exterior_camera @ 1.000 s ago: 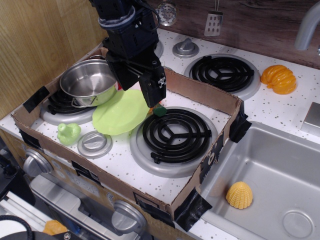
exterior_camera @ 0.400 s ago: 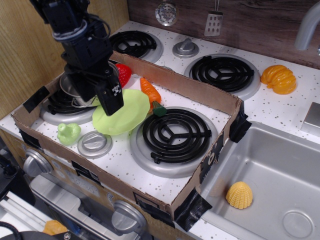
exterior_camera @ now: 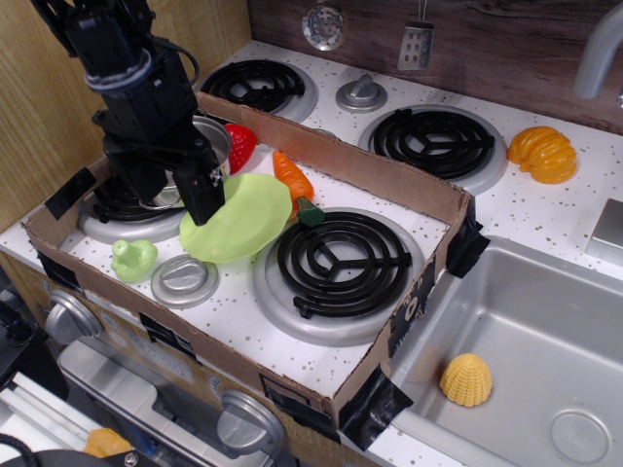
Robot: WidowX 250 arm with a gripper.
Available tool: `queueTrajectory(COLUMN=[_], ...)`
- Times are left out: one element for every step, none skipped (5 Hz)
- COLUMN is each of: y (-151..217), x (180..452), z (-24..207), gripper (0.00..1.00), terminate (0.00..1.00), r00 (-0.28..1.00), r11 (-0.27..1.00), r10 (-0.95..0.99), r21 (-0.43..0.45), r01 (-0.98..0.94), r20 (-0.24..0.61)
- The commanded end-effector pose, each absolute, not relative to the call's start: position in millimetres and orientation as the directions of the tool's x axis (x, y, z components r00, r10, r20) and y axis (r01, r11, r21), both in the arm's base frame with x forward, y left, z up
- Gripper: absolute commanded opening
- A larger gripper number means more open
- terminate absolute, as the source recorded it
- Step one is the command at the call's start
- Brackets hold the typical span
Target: Put broccoli in pot
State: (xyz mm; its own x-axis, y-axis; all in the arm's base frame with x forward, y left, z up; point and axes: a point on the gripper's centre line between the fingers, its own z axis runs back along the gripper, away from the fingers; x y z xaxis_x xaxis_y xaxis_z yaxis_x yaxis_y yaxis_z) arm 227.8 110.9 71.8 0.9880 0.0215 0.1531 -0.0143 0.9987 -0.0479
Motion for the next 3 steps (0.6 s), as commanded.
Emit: queueTrajectory(y=[137.7, 157.3, 174.0], x=[219.7, 215.8, 209.0], z=[48.0, 36.4, 50.8], gripper=[1.0, 1.0, 1.0], terminate=[0.0, 0.0, 0.0], r00=[0.966, 0.962, 0.964], r11=[0.996, 0.995, 0.99], r10=[0.078, 0.077, 0.051], r21=[0.017, 0.038, 0.11], r01=[-0.085, -0.09, -0.083], r20=[0.248, 0.263, 0.262])
